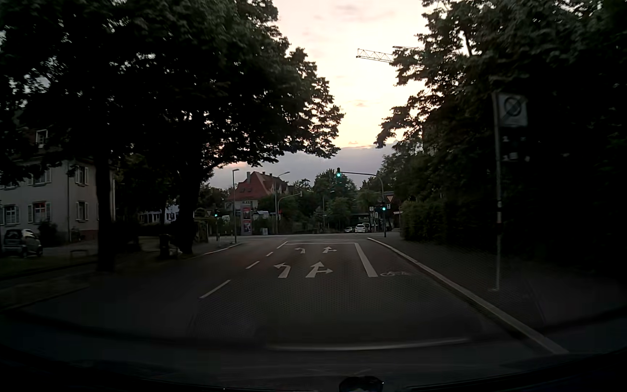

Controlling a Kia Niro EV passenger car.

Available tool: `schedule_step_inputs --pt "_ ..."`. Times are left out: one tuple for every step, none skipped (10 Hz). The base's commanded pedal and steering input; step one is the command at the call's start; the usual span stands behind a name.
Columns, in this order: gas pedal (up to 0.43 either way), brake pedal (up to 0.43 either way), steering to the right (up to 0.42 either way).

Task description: Follow the waypoints while adhering to traffic rules and regulations

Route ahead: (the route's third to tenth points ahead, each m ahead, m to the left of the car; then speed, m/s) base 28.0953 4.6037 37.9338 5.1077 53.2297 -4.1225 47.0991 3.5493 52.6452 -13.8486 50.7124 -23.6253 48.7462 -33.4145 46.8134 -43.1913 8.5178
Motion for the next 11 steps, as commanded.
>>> schedule_step_inputs --pt "0.067 0.000 0.008" --pt "0.067 0.000 0.008" --pt "0.067 0.000 0.008" --pt "0.067 0.000 0.008" --pt "0.067 0.000 0.008" --pt "0.067 0.000 0.007" --pt "0.067 0.000 0.007" --pt "0.067 0.000 0.007" --pt "0.067 0.000 0.007" --pt "0.067 0.000 0.007" --pt "0.067 0.000 0.007"
